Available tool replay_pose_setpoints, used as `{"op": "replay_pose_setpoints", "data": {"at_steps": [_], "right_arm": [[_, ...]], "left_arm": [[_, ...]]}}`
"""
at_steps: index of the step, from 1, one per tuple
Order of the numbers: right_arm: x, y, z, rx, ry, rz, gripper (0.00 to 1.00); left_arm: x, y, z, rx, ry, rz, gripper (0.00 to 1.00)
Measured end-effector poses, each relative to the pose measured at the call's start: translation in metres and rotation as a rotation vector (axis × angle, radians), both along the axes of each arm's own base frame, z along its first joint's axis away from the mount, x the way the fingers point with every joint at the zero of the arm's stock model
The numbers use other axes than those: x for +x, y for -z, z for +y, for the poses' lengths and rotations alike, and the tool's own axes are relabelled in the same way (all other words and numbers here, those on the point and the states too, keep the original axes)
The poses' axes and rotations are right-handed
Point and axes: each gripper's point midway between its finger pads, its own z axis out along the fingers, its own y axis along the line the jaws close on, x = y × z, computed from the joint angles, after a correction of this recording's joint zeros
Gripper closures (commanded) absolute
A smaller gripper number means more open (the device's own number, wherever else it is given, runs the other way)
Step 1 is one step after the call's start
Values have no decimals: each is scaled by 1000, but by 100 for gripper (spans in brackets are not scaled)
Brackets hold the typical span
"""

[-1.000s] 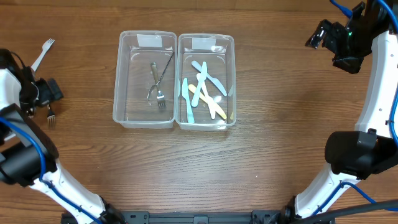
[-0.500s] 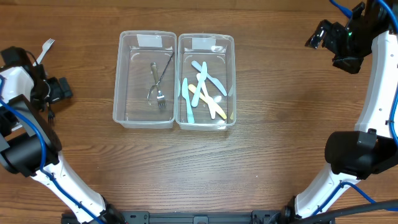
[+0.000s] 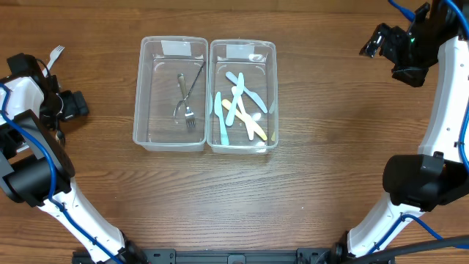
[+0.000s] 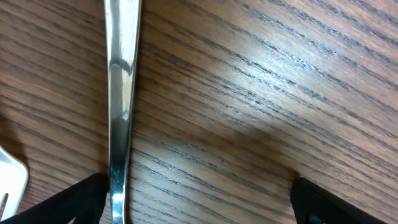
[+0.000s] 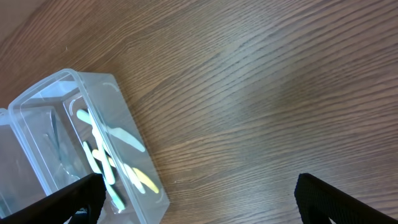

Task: Pack container
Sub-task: 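Lower the left gripper and grasp the silver fork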

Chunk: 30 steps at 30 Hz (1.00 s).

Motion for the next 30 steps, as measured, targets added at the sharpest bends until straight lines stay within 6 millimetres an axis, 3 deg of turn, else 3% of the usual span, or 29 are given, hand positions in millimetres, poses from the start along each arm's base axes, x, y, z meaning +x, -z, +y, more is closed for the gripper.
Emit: {"op": "replay_pose_setpoints", "data": {"at_steps": [1, 4, 11, 18, 23, 30], "right_arm": [[0, 0, 0, 0, 0, 0, 0], [-1, 0, 0, 1, 0, 3, 0], [-1, 0, 0, 1, 0, 3, 0], [-1, 0, 0, 1, 0, 4, 0], [-1, 0, 0, 1, 0, 6, 0], [-1, 0, 0, 1, 0, 6, 0]], "left_arm": [[0, 0, 0, 0, -1, 0, 13], [0, 0, -1, -3, 0, 1, 32], [-1, 0, -1, -5, 3, 4, 62], [-2, 1, -2, -8, 1, 8, 76], [-2, 1, -2, -8, 0, 9, 93], [-3, 1, -2, -9, 4, 11, 96]]}}
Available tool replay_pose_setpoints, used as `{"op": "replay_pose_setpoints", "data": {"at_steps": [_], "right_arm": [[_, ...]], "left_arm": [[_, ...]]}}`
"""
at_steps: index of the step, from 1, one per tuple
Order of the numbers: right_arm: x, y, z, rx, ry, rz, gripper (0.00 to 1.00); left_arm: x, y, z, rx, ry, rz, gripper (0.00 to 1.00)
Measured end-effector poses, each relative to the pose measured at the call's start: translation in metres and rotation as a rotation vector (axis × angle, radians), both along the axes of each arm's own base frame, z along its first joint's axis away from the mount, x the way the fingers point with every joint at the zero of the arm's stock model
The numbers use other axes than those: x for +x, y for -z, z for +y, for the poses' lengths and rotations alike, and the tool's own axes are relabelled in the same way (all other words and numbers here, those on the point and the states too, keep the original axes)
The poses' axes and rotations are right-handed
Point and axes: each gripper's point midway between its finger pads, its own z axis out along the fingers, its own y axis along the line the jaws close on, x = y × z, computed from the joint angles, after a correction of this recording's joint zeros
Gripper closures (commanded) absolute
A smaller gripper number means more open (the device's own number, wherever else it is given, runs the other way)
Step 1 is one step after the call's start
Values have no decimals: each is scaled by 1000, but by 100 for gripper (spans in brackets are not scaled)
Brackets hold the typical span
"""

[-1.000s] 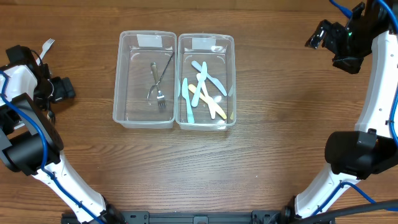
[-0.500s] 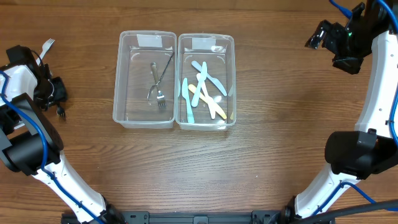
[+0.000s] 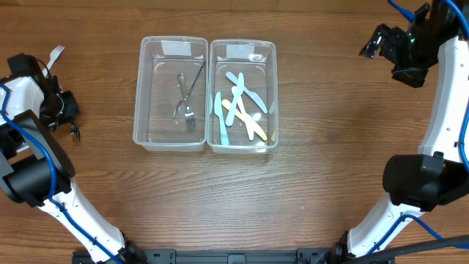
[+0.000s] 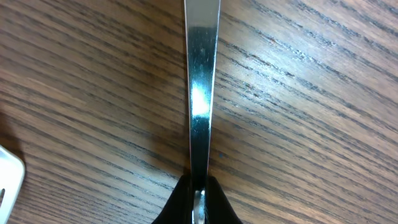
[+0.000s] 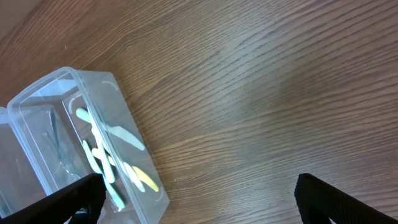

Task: Pack container
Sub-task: 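Lower the left gripper and grasp the silver fork, then carry the silver fork into the left container and release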

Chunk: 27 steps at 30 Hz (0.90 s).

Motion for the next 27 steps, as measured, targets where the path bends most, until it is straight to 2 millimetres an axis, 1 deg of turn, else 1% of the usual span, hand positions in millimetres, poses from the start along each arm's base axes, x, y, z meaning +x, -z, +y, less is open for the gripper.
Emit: {"op": "replay_pose_setpoints", "data": {"at_steps": [4, 6, 8, 10, 11, 13, 15, 17, 18, 19, 20, 21, 23, 24, 25, 27], "right_arm": [[0, 0, 0, 0, 0, 0, 0], [0, 0, 0, 0, 0, 0, 0], [0, 0, 0, 0, 0, -1, 0], [0, 0, 0, -1, 0, -2, 0], [0, 0, 0, 0, 0, -2, 0], [0, 0, 0, 0, 0, -2, 0], [1, 0, 0, 0, 1, -2, 0], [1, 0, 0, 0, 0, -3, 0], [1, 0, 0, 0, 0, -3, 0], [1, 0, 0, -1, 0, -3, 0], [1, 0, 0, -1, -1, -4, 0], [1, 0, 0, -2, -3, -4, 0], [1, 0, 0, -2, -4, -4, 0], [1, 0, 0, -3, -5, -5, 0], [1, 0, 0, -3, -7, -5, 0], [1, 0, 0, -3, -8, -5, 0]], "left_arm": [[0, 0, 0, -1, -5, 1, 96], [-3, -1, -4, -9, -8, 21, 96], [-8, -2, -12, -24, -8, 53, 96], [-9, -5, -23, -37, 4, 78, 96], [-7, -11, -31, -42, 18, 89, 96], [0, -28, -48, -44, 46, 94, 96], [12, -60, -67, -28, 91, 59, 96], [23, -103, -91, -1, 138, -5, 96], [28, -122, -100, 13, 156, -43, 96], [33, -148, -114, 35, 184, -100, 96], [36, -168, -125, 49, 201, -144, 96], [38, -194, -141, 62, 227, -206, 96], [36, -233, -173, 72, 278, -302, 96], [34, -243, -184, 70, 293, -325, 96], [31, -252, -200, 63, 312, -346, 96], [29, -256, -224, 47, 345, -358, 96]]}}
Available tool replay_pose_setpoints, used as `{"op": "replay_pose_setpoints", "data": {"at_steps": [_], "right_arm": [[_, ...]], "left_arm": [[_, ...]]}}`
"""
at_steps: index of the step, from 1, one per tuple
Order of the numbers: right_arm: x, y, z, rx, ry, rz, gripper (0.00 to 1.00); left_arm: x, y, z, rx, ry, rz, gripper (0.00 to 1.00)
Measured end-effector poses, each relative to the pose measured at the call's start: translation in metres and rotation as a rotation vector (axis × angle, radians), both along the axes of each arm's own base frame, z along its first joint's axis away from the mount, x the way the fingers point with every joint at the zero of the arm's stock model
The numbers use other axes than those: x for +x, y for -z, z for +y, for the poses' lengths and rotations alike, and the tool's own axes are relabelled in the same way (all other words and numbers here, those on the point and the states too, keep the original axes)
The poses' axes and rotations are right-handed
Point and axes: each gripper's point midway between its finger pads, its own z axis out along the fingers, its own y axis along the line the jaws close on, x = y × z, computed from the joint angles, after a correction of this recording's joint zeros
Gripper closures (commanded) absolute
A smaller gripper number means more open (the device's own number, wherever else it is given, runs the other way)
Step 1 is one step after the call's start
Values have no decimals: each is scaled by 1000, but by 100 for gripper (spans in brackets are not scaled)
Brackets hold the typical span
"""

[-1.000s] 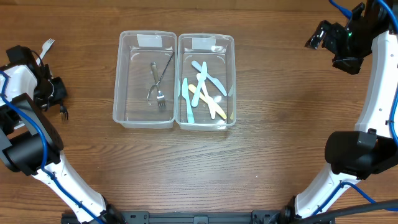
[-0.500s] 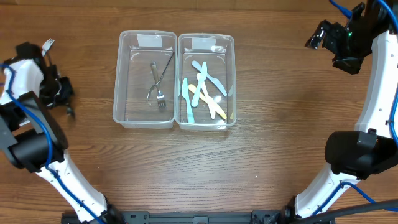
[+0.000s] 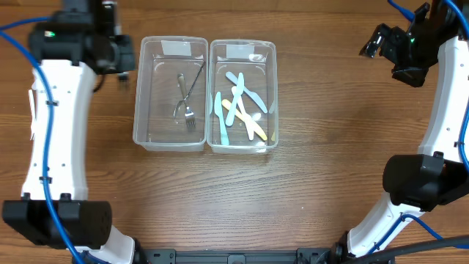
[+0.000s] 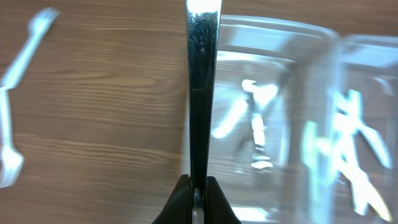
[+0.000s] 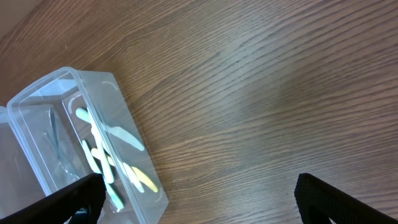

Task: Pack container
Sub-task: 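Carry the silver fork into the left container and release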

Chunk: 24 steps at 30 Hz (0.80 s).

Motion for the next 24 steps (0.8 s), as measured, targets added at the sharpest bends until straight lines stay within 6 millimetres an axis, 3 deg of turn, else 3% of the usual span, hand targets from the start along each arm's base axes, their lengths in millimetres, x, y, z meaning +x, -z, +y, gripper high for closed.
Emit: {"op": "replay_pose_setpoints", "data": {"at_steps": [3, 11, 14, 18, 20, 22, 24], "right_arm": [[0, 0, 0, 0, -1, -1, 0], [-2, 0, 0, 0, -3, 6, 0], [-3, 1, 1, 1, -6, 10, 0], [-3, 1, 1, 0, -6, 10, 0], [-3, 1, 1, 0, -6, 10, 0], [-3, 1, 1, 0, -6, 10, 0], [-2, 1, 1, 0, -7, 9, 0]], "left_arm": [[3, 18, -33, -18, 38, 47, 96], [3, 133, -100, -31, 134, 342, 95], [-5, 165, -111, -17, 152, 433, 83], [-13, 185, -113, -5, 154, 504, 69], [-13, 187, -113, -3, 156, 508, 47], [-12, 186, -109, 13, 153, 505, 46], [-11, 181, -105, 35, 144, 502, 34]]}}
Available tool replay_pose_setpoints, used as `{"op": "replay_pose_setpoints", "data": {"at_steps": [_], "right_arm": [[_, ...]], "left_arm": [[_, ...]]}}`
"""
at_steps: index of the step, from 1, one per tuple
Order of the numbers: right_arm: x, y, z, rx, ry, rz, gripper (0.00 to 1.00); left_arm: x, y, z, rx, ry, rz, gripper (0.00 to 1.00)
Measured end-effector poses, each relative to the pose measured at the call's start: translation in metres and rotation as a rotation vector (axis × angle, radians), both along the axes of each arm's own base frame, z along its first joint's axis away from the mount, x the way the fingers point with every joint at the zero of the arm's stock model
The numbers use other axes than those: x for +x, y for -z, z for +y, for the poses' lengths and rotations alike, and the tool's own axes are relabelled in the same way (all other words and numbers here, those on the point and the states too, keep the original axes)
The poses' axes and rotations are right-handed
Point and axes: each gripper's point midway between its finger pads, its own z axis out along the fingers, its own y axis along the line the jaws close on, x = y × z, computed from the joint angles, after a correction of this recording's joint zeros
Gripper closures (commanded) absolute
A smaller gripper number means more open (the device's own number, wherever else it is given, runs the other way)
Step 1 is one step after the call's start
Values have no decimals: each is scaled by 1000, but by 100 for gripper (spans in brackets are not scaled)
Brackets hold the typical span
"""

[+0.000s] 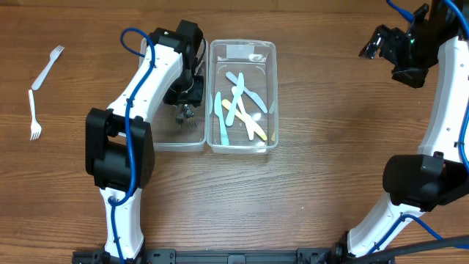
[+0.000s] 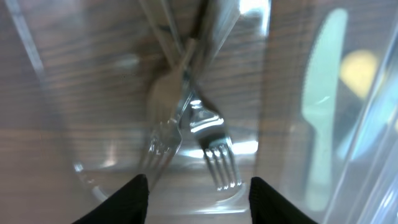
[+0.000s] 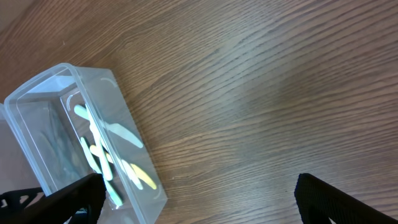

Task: Pack container
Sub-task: 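Carry the silver fork into the left container and release, then move the left gripper over the white plastic fork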

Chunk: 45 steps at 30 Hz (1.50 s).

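Note:
Two clear containers stand side by side. The left container [image 1: 170, 147] holds metal forks [image 2: 211, 146] and other metal cutlery, blurred in the left wrist view. The right container [image 1: 242, 45] holds pale plastic knives and spoons [image 1: 238, 103]. My left gripper [image 1: 187, 94] hangs open just above the metal cutlery inside the left container, with nothing between its fingers [image 2: 134, 199]. My right gripper [image 1: 388, 44] stands open high over the table's far right, holding nothing; its view catches the right container [image 3: 118, 155] at the left.
Two white plastic forks lie on the wood at the far left, one [image 1: 48, 64] above the other [image 1: 33, 114]. The left arm [image 1: 146, 81] crosses the left container's rim. Bare wood [image 1: 330, 147] lies between the containers and the right arm.
My left gripper was shut on a metal utensil beside the left container's far-left corner. Now it is open over that container and the utensil is out of its jaws. The right arm has not moved.
My left gripper stood open around a metal handle at the table's far left, then was shut on it. Later it held the utensil up by the left container. Now it is open inside that container, with metal cutlery below it. The right arm stayed still.

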Motion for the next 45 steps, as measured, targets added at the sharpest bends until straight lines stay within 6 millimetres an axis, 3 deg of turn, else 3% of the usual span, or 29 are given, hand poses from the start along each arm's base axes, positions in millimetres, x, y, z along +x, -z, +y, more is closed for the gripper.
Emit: {"op": "replay_pose_setpoints", "data": {"at_steps": [2, 5, 8, 11, 13, 16, 17, 18, 21, 25, 29, 38, 45], "right_arm": [[0, 0, 0, 0, 1, 0, 0], [1, 0, 0, -1, 0, -2, 0], [0, 0, 0, -2, 1, 1, 0], [0, 0, -1, -3, 1, 1, 0], [0, 0, -1, -3, 0, 1, 0], [0, 0, 0, -3, 0, 1, 0], [0, 0, -1, -4, -1, 0, 0], [0, 0, -1, -4, -1, 1, 0], [0, 0, -1, -4, -2, 0, 0], [-1, 1, 0, -3, -2, 4, 0], [-2, 1, 0, -2, -2, 9, 0], [-4, 1, 0, -1, -2, 15, 0], [-6, 2, 1, 2, -2, 24, 0]], "left_arm": [[2, -11, 6, 29, -2, -14, 25], [8, -53, 24, 76, -22, -86, 13], [13, -119, 55, 85, -94, -237, 12], [-4, -200, 124, 88, -272, -428, 8], [-29, -236, 176, 111, -419, -512, 8], [-72, -263, 255, 162, -651, -573, 8], [-75, -264, 261, 166, -669, -576, 8], [-91, -263, 290, 182, -754, -571, 8], [-96, -236, 328, 168, -833, -553, 4], [-97, -165, 370, 152, -887, -472, 1], [-90, -106, 384, 134, -850, -402, 0], [-42, -21, 417, 135, -661, -384, 0], [-28, 41, 426, 118, -586, -333, 0]]}}
